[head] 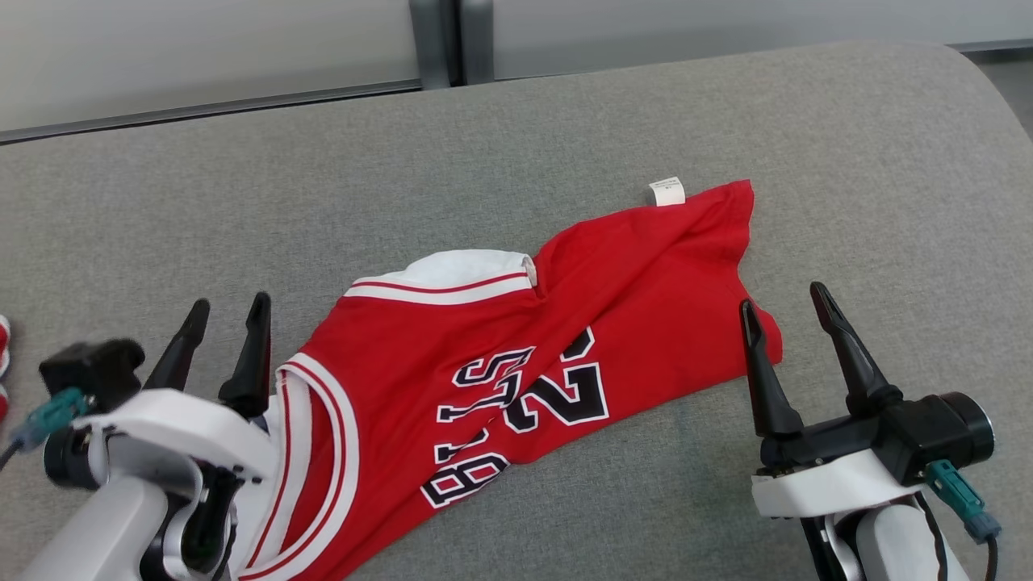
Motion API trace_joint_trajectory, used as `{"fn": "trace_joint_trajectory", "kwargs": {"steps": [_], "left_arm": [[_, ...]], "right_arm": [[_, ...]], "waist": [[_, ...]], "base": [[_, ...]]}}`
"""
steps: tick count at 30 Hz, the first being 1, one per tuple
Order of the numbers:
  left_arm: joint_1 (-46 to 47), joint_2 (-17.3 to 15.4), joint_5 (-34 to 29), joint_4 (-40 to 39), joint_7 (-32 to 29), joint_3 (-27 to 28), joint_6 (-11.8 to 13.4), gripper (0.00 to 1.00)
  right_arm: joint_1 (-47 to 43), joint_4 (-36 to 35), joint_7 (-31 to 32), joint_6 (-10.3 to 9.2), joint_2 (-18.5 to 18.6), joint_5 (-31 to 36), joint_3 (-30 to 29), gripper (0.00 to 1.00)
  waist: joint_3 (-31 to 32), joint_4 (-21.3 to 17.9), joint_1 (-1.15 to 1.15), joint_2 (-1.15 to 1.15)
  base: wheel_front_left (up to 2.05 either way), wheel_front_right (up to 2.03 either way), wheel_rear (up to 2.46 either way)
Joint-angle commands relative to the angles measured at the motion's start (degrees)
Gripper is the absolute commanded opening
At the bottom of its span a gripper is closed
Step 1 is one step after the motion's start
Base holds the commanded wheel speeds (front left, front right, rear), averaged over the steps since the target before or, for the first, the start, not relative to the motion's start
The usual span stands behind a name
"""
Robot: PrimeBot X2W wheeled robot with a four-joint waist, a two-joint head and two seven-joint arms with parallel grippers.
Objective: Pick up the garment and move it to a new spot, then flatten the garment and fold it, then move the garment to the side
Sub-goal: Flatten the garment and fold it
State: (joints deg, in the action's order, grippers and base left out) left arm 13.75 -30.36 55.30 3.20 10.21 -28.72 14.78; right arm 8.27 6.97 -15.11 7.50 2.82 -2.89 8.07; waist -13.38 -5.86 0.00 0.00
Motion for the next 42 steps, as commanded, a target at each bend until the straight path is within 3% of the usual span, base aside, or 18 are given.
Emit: {"fn": "trace_joint_trajectory", "kwargs": {"steps": [1,6,9,19,20,21,24,29,32,37,42], "left_arm": [[3.48,0.34,-0.79,2.46,-1.5,-1.01,-1.09,1.0],[12.14,1.05,-2.89,10.35,-7.3,-4.92,-4.12,1.0],[16.82,1.39,-3.87,16.04,-14.27,-9.12,-7.18,1.0],[19.18,1.98,-4.31,24.81,-20.35,-13.79,-11.79,1.0],[19.39,2.35,-4.23,25.74,-20.37,-14.02,-12.35,0.77],[19.9,3.04,-4.32,27.26,-19.02,-14.17,-13.76,0.0],[22.15,3.11,-7.35,28.18,-13.75,-14.28,-14.54,0.0],[24.73,2.62,-15.79,26.15,-1.41,-15.26,-11.23,0.0],[22.85,2.3,-18.6,21.06,2.6,-15.46,-8.87,0.0],[13.97,0.04,-20.53,8.48,1.68,-18.22,-4.14,0.0],[3.84,-2.87,-18.95,-2.2,-2.19,-22.0,-1.92,0.0]], "right_arm": [[1.02,0.19,-0.07,-0.02,0.14,-0.16,0.33,1.0],[2.28,0.34,-0.07,-0.02,0.12,-0.58,0.83,1.0],[2.7,0.12,-0.07,-0.02,0.13,-1.01,0.47,1.0],[2.89,-0.01,-0.07,-0.03,0.11,-1.58,-0.03,1.0],[3.07,-0.01,-0.07,-0.03,0.12,-1.7,-0.02,1.0],[3.33,-0.05,-0.07,-0.03,0.13,-1.89,0.1,1.0],[3.39,-0.14,-0.07,-0.03,0.13,-1.86,0.1,1.0],[2.74,0.08,-0.07,-0.03,0.13,-1.77,-0.45,1.0],[2.11,0.15,-0.07,-0.03,0.13,-2.07,-0.65,1.0],[0.94,-0.19,-0.07,-0.03,0.12,-2.31,-1.3,1.0],[0.05,0.07,-0.07,-0.02,0.11,-1.61,-2.44,1.0]], "waist": [[-1.13,-1.07,0.0,0.0],[-2.63,-2.77,0.0,0.0],[-3.97,-4.62,0.0,0.0],[-5.23,-5.74,0.0,0.0],[-5.23,-5.73,0.0,0.0],[-5.14,-5.68,0.0,0.0],[-4.79,-5.47,0.0,0.0],[-3.72,-4.71,0.0,0.0],[-3.05,-4.3,0.0,0.0],[-2.87,-3.3,0.0,0.0],[-3.02,-1.23,0.0,0.0]], "base": [[0.0,0.0,0.0],[0.0,0.0,0.0],[0.0,0.0,0.0],[0.0,0.0,0.0],[0.0,0.0,0.0],[0.0,0.0,0.0],[0.0,0.0,0.0],[0.0,0.0,0.0],[0.0,0.0,0.0],[0.0,0.0,0.0],[0.0,0.0,0.0]]}}
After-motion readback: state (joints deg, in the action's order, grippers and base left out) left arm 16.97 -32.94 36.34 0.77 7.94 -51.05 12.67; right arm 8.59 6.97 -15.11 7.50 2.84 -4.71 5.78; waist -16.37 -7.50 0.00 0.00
